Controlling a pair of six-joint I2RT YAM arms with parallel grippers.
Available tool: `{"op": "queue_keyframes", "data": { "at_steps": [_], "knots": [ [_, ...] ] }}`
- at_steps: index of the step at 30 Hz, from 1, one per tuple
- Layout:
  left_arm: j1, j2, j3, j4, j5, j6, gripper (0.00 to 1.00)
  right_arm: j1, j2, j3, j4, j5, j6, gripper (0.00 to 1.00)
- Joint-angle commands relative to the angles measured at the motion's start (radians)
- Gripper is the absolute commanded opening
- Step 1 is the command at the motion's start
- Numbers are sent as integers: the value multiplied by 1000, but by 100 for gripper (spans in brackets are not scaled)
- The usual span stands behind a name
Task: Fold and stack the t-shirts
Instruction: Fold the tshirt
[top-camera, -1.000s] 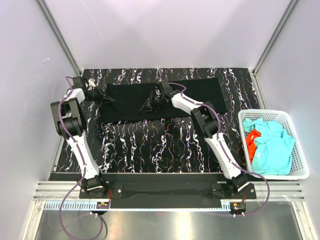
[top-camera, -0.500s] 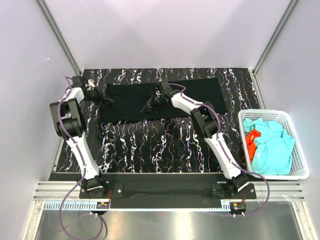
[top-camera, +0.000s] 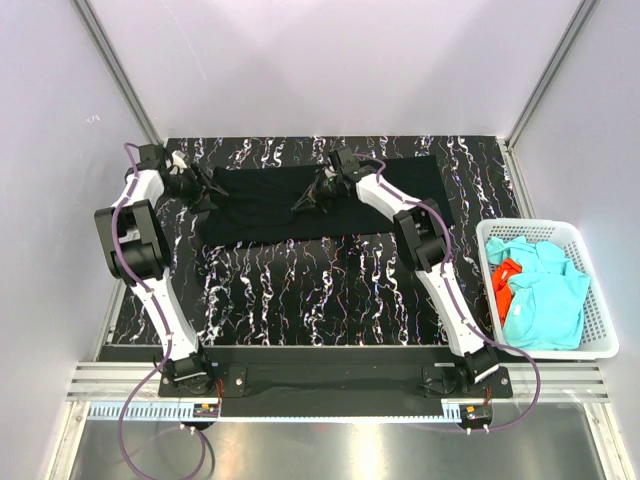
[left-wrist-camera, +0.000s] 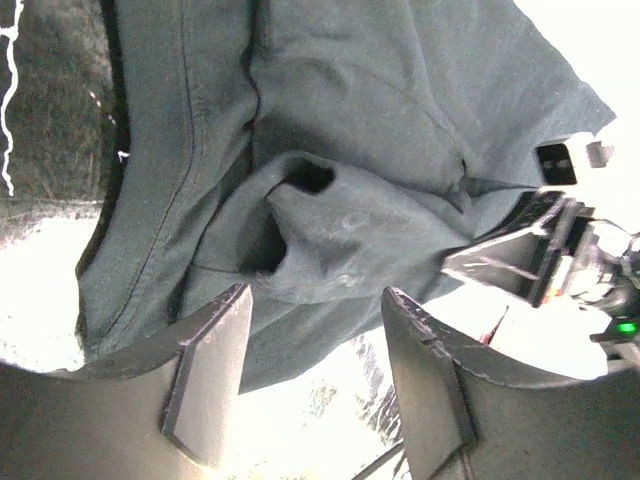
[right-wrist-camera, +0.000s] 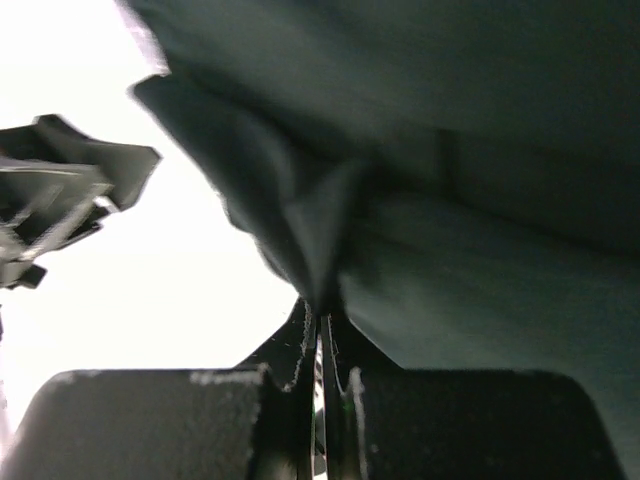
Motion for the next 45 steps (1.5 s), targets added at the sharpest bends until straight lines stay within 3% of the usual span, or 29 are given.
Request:
{"op": "queue_keyframes", "data": {
  "at_steps": [1,13,23,26,27,28,31,39,45],
  "knots": [
    [-10,-16,51,-12,31,45,60,1,-8,109,-4,-51,-13,1],
    [-56,67,53,-15,53,71,61,1,20,123,-11,-83,-36,4],
    [-102,116,83,-23,-48,97,56,1,40,137,-10,-106,-35,4],
    [-105,118,93,-23,-45,91,44,1,40,134,-11,-111,-39,4],
    [-105,115,91,-25,-47,88,36,1,37,129,-10,-111,-39,4],
    [-103,109,89,-25,-48,80,21,-1,37,131,-11,-111,-41,4],
    [-102,63,70,-26,-76,65,0,-1,38,132,-10,-114,-41,4],
    [-87,-55,50,-86,-113,31,0,-4,20,129,-11,-122,-29,4],
    [-85,-54,79,-187,-133,68,0,-6,-6,83,-14,-123,-35,3]
  ]
}}
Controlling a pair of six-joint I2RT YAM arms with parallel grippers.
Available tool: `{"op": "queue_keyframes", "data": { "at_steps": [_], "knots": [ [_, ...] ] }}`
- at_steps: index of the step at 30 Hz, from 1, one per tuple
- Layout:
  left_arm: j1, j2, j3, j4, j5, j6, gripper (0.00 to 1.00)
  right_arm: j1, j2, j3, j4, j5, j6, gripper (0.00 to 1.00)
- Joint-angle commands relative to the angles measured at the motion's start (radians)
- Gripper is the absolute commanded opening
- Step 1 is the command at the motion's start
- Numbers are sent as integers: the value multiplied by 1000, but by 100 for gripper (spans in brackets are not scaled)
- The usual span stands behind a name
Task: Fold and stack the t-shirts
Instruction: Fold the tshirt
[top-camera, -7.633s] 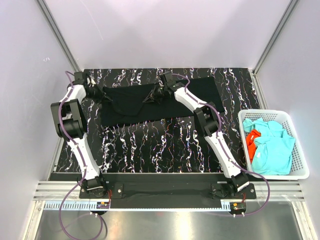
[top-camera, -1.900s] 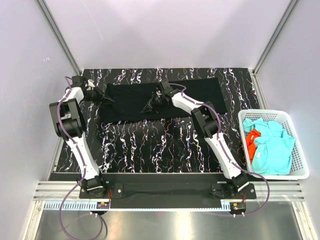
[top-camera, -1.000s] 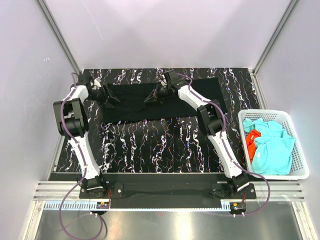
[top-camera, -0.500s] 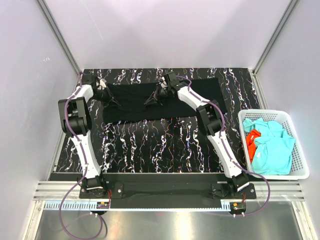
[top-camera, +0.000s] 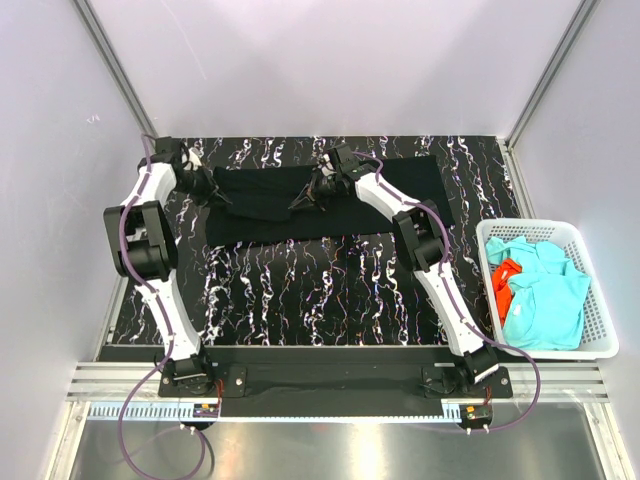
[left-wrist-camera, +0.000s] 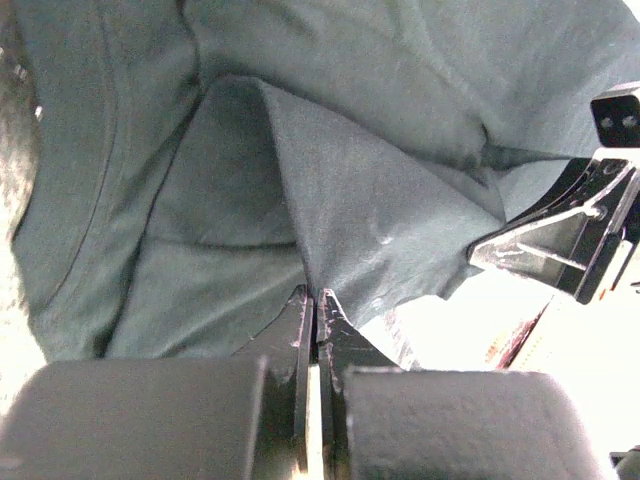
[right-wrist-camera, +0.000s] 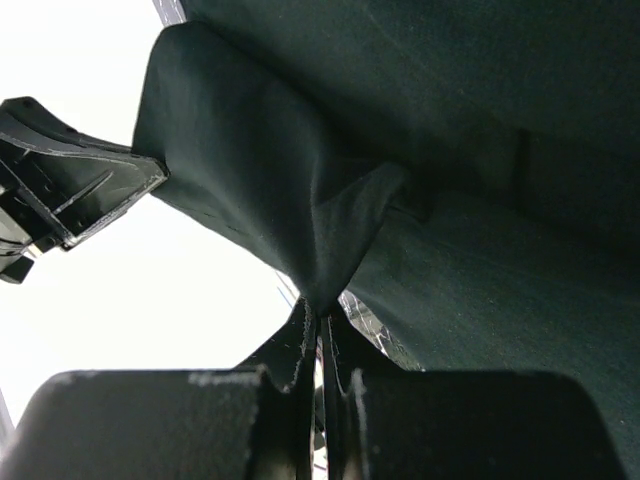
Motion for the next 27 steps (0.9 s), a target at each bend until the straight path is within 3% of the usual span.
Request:
{"op": "queue_keyframes", "data": {
  "at_steps": [1,5,6,8,11,14,19,27],
  "knots": [
    [5,-38,25,-85,-34,25,0,1,-49,-16,-1,-40,-9,3],
    [5,-31,6,-103,-54,33,4,-2,-49,-33,-7,-31,-21,3],
    [5,-26,9,-109,-56,36,15,-3,-48,-26,-8,-27,-23,3],
    [5,-5,56,-129,-92,52,24,-11,-22,4,-13,-22,-23,3],
    [2,-1,174,-203,-268,123,38,-23,21,67,-27,-23,-18,4],
    [6,-12,222,-220,-280,140,50,-25,35,87,-39,-22,-17,4],
    [-9,45,170,-189,-94,132,56,-26,37,87,-54,-20,-40,8],
    [-44,15,86,-30,-24,76,53,-29,-6,37,-190,39,-145,30]
  ]
}}
